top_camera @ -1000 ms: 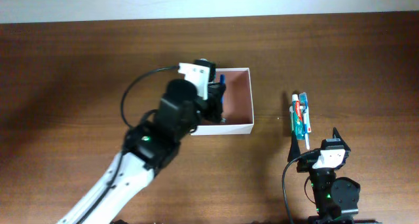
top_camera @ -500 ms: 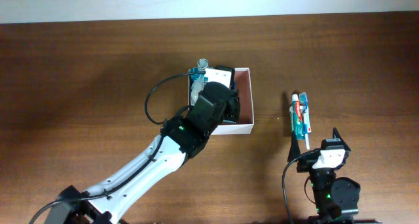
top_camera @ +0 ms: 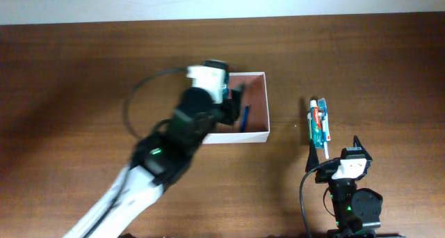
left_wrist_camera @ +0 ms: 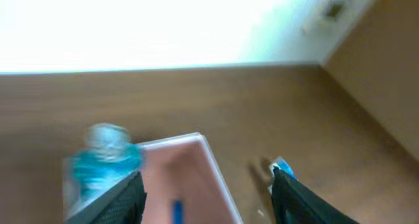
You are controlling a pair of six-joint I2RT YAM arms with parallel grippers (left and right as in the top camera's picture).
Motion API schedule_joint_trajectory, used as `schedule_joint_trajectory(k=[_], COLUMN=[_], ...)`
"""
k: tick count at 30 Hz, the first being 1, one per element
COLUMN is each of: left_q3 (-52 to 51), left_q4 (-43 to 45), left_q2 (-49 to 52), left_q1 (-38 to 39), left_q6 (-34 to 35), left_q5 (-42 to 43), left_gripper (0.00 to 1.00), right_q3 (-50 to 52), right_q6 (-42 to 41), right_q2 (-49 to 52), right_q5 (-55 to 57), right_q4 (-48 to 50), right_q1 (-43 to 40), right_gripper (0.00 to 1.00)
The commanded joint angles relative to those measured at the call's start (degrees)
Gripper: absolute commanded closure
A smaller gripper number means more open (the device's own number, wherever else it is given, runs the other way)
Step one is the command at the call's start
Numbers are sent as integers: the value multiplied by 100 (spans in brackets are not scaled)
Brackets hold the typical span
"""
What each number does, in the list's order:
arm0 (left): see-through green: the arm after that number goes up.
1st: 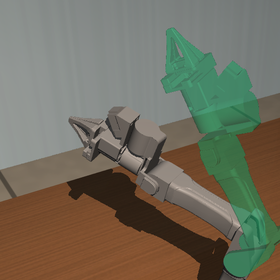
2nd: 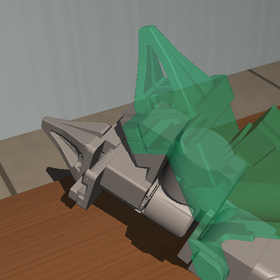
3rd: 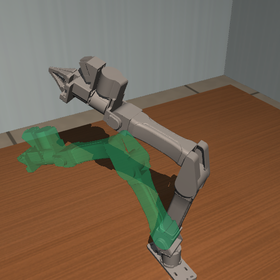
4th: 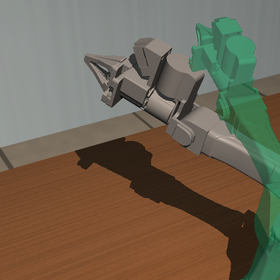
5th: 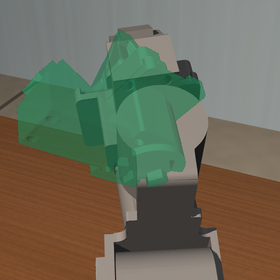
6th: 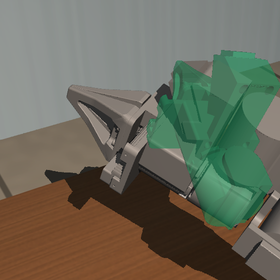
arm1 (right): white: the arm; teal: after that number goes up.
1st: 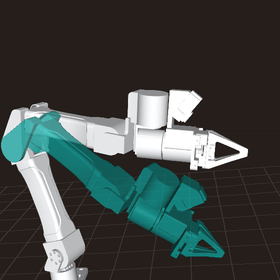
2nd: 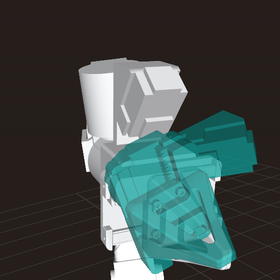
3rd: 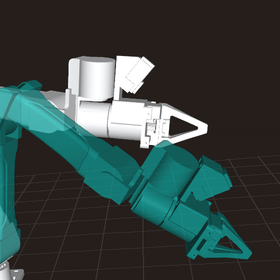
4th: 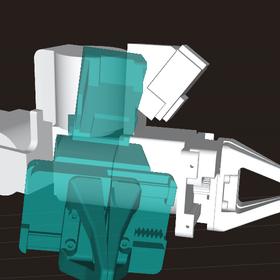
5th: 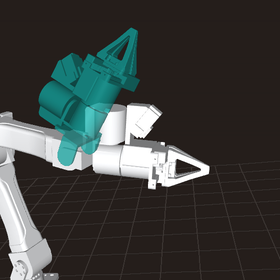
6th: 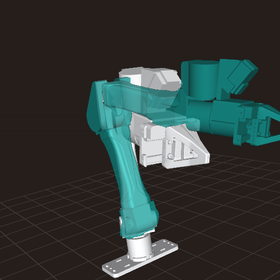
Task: Pack container
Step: 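Release the razor in the box and retract the left arm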
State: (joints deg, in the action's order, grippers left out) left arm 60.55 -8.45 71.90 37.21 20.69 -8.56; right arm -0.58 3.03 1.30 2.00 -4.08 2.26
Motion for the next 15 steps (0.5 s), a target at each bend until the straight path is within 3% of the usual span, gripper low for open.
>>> schedule_joint_trajectory(k=[1, 4, 6, 15], left_q3=[63, 63, 63, 61], left_q4=[-452, -1121, -1585, -2494], left_q2=[-728, -1143, -1333, -1307], left_q1=[-511, -1064, -1475, -2712], left_q6=[-149, -149, -146, -146], left_q5=[-752, -1351, -1464, -1523], left_gripper=[32, 17, 1, 1], right_q3=[26, 26, 26, 26], right_q6=[-4, -4, -4, -4], right_q2=[-13, -13, -13, -13], right_q5=[-7, -7, -7, -7], right_q4=[-46, -46, -46, -46], right_q1=[-42, -42, -42, -42], right_gripper=[1, 2, 1, 1])
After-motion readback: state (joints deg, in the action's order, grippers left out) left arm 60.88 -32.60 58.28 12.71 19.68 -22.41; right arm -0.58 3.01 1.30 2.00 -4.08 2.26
